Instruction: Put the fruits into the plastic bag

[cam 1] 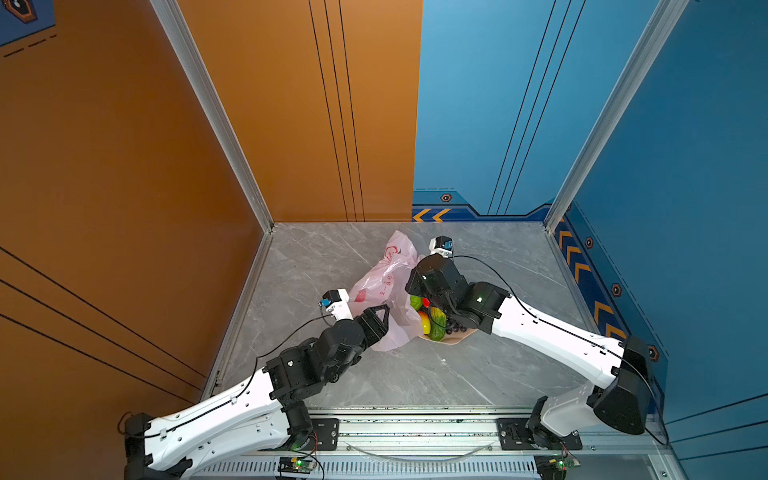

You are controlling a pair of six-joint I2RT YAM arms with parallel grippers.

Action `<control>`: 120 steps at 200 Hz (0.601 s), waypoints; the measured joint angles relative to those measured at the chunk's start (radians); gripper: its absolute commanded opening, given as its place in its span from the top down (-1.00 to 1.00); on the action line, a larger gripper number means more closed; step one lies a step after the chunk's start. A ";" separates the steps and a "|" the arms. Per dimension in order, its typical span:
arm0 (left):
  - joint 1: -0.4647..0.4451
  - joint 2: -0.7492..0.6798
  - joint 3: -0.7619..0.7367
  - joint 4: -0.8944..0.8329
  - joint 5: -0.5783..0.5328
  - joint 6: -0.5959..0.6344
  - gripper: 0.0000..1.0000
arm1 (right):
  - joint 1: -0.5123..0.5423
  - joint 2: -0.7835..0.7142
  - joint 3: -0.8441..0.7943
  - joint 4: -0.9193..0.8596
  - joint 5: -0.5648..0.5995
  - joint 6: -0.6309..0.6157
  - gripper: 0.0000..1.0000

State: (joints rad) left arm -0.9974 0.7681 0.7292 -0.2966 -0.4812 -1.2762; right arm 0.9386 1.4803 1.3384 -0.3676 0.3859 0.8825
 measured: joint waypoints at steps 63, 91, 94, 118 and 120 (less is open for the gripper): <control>0.086 0.046 -0.041 0.001 0.113 0.000 -0.49 | 0.033 -0.011 -0.016 0.001 -0.014 0.013 1.00; 0.111 0.063 -0.041 0.008 0.146 0.006 0.53 | 0.051 -0.011 -0.016 0.000 -0.015 0.013 1.00; 0.115 0.061 -0.041 0.007 0.148 0.016 0.64 | 0.053 -0.011 -0.015 0.000 -0.015 0.013 1.00; 0.137 0.023 -0.021 -0.061 0.153 0.053 0.97 | 0.057 -0.011 -0.015 0.000 -0.024 0.013 1.00; 0.139 0.020 -0.019 -0.068 0.154 0.061 0.98 | 0.056 -0.011 -0.015 0.000 -0.027 0.012 1.00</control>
State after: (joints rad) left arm -0.8581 0.7879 0.7097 -0.3641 -0.3275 -1.2156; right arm 0.9943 1.4689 1.3231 -0.3672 0.3592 0.8948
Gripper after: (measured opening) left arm 0.047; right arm 0.047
